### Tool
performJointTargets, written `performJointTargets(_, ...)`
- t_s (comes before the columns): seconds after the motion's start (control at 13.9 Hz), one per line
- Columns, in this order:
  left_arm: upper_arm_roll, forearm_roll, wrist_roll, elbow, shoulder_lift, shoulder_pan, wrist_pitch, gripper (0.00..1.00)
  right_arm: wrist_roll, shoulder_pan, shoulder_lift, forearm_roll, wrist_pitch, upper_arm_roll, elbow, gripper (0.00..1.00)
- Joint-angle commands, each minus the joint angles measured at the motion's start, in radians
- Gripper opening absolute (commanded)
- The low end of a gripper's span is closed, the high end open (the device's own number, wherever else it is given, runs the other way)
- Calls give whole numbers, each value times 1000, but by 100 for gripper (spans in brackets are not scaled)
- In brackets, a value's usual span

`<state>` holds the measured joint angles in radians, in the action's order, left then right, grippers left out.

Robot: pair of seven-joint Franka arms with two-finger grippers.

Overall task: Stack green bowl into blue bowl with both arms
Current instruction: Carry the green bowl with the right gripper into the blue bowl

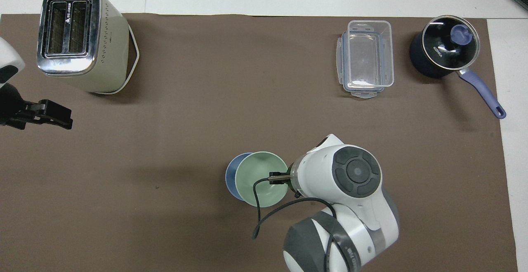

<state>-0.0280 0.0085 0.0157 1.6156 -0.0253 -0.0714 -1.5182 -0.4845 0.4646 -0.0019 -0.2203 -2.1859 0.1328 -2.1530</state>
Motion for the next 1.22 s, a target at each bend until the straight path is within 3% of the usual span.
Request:
performJointTargets(0.0, 2, 8, 6, -14, 4, 7, 20, 100, -16, 15, 48, -21, -15, -4, 33, 0)
performJointTargets(0.58, 2, 8, 6, -14, 4, 7, 20, 100, -39, 40, 132, -21, -126, -4, 24, 0)
performJointTargets(1.01, 2, 8, 6, -14, 4, 7, 20, 100, -31, 43, 137, -21, -130, -4, 21, 0)
performJointTargets(1.08, 3, 8, 6, -14, 4, 7, 20, 100, -34, 43, 137, -21, -129, -4, 21, 3)
performJointTargets(1.15, 2, 8, 6, -14, 4, 7, 20, 100, -37, 45, 137, -21, -127, -4, 21, 15)
